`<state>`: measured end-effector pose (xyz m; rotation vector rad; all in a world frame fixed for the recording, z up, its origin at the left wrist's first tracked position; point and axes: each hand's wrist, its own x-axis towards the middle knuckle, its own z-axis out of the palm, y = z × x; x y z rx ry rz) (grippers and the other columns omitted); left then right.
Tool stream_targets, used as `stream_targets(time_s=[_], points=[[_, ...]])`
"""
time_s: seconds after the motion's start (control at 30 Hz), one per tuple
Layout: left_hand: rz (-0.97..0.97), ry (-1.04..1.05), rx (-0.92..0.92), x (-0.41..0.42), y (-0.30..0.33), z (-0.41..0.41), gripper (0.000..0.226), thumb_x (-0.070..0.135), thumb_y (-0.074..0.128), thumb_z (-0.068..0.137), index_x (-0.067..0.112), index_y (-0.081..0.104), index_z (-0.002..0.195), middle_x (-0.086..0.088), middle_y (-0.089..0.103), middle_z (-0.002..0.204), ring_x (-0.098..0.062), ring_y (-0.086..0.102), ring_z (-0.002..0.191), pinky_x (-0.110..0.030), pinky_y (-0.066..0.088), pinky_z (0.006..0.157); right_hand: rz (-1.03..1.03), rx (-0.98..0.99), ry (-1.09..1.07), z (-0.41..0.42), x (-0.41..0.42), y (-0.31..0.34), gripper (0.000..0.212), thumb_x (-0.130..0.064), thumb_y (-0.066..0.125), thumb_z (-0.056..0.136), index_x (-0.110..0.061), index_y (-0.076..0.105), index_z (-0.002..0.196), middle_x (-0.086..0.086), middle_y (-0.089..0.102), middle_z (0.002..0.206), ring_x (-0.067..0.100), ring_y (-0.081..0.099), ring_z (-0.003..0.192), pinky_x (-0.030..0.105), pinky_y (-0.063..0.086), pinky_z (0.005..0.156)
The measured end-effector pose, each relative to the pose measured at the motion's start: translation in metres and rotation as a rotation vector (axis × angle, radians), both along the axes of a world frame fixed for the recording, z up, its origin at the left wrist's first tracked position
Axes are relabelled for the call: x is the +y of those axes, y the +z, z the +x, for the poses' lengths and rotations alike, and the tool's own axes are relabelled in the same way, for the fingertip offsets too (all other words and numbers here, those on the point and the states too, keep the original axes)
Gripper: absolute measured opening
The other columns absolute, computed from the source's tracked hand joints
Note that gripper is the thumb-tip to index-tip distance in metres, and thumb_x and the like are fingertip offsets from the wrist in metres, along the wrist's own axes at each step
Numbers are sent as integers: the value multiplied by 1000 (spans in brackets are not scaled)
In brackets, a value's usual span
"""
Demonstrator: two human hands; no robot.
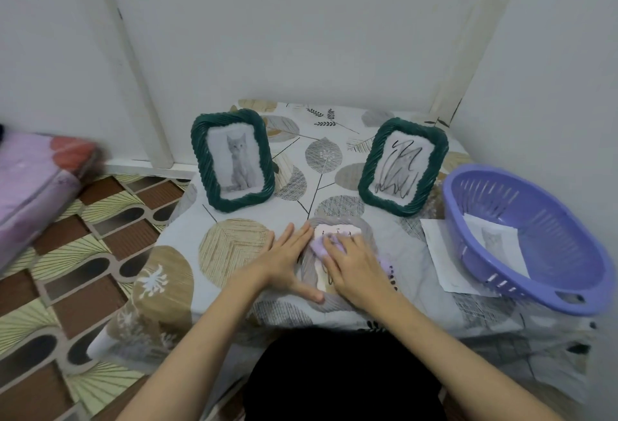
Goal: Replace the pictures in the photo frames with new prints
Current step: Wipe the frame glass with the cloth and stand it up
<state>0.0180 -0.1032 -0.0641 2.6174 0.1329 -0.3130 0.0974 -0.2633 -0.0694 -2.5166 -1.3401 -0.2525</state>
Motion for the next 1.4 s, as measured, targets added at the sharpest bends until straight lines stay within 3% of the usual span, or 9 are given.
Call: stream_targets(time_s=[0.1,0.2,0.4,0.57,0.7,0.83,1.07,1.27,1.4], points=[[-19,7,-28,-1,-2,-2,132,73,66,52,26,-14,146,15,-19,154,-9,-24,140,-44,-16,116,39,-103,92,4,-32,-4,36,-25,45,84,-7,65,109,8,69,95,28,56,72,32,45,73],[-29,8,-15,0,-2,-1,133,74,66,50,27,-14,146,16,-19,153,-8,-25,139,-44,-18,115,60,-11,-124,26,-17,1,29,-17,58,80,-9,64,107,7,71,85,28,52,74,33,42,70],[-12,14,-51,1,-6,-1,129,72,68,54,28,-10,147,17,-15,154,-7,-22,140,-43,-17,116,-1,-45,-42,-1,-4,-3,49,-38,37,82,-11,62,115,6,70,101,30,55,79,35,45,72],[-13,4,-36,1,-5,-2,131,76,64,51,30,-13,146,18,-18,153,-4,-24,138,-43,-18,115,-150,-167,-200,26,-17,9,45,-41,34,85,-20,61,114,-1,71,96,26,52,83,34,21,66],[36,0,-43,-1,-6,-2,135,83,56,47,26,-17,145,12,-21,154,-8,-23,140,-44,-16,116,-31,59,-166,17,15,8,42,-38,32,92,-25,45,130,4,60,114,25,43,106,37,25,84],[53,5,-64,1,-9,-2,139,88,47,41,23,-16,146,10,-18,155,-8,-21,141,-43,-15,116,24,-132,47,-3,-20,1,33,-43,39,85,-32,62,107,-12,68,107,24,55,84,34,25,71],[22,8,-58,0,-7,-2,138,87,49,39,26,-15,146,12,-18,155,-7,-20,141,-44,-14,117,8,78,-260,30,23,4,29,-37,43,94,-29,61,115,-2,55,125,29,44,102,36,32,80],[23,6,-54,2,-7,-2,137,86,48,40,26,-14,146,12,-16,155,-7,-20,141,-44,-14,117,-3,-191,-136,19,0,-7,34,-43,40,82,-29,69,92,-5,67,94,27,57,78,33,41,61],[13,7,-48,0,-6,-2,137,85,51,41,26,-14,146,12,-17,155,-7,-20,141,-44,-15,116,-40,53,-265,35,21,7,32,-42,38,94,-29,60,113,-2,55,118,27,43,103,37,34,81]])
